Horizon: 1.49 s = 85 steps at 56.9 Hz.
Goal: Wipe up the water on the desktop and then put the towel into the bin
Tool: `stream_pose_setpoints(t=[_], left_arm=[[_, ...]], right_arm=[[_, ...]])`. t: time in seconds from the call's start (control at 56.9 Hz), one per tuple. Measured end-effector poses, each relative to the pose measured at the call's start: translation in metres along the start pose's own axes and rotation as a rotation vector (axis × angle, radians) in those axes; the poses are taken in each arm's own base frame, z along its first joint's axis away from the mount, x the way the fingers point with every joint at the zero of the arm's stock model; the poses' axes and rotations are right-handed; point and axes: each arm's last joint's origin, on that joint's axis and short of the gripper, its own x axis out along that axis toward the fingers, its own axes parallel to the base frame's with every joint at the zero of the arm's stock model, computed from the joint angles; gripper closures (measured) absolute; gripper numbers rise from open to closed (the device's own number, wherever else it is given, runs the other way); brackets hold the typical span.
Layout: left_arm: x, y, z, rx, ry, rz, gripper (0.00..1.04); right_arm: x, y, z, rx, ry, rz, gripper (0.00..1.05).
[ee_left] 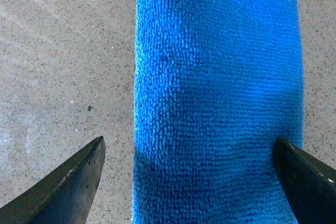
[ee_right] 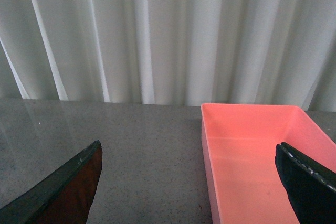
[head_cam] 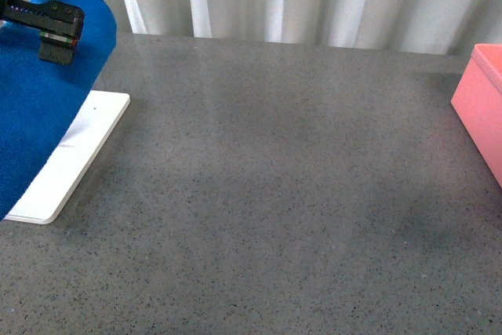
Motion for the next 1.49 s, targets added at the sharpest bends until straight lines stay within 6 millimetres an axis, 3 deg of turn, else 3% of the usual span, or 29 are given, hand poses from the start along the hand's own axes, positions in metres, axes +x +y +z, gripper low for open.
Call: stream_pose_setpoints(t=[0.334, 0.686, 0.915, 1.073, 1.178, 1.231, 1.495], left_arm=[[0.008, 0.003, 0.006, -0.013, -0.027, 0.002, 0.07], [0.018, -0.011, 0.003, 0.005, -0.011, -0.013, 0.07], [0.017, -0.013, 0.006, 0.009, -0.016, -0.005, 0.42], [0.018, -0.008, 0.005, 0.001, -0.02, 0.005, 0.78], [0.019, -0.005, 0.004, -0.002, -0.017, 0.008, 0.95], [0.018, -0.004, 0.004, -0.004, -0.018, 0.008, 1.0], [-0.004, 0.014, 0.013, -0.029, -0.069, 0.021, 1.0]], right_arm=[[0.0, 0.0, 0.0, 0.0, 0.0, 0.0, 0.07], [0.0, 0.0, 0.0, 0.0, 0.0, 0.0, 0.07], [0.0, 0.0, 0.0, 0.0, 0.0, 0.0, 0.07], [0.0, 0.0, 0.0, 0.0, 0.0, 0.0, 0.07], [0.0, 0.0, 0.0, 0.0, 0.0, 0.0, 0.07], [0.0, 0.0, 0.0, 0.0, 0.0, 0.0, 0.07], [0.0, 0.0, 0.0, 0.0, 0.0, 0.0, 0.07]])
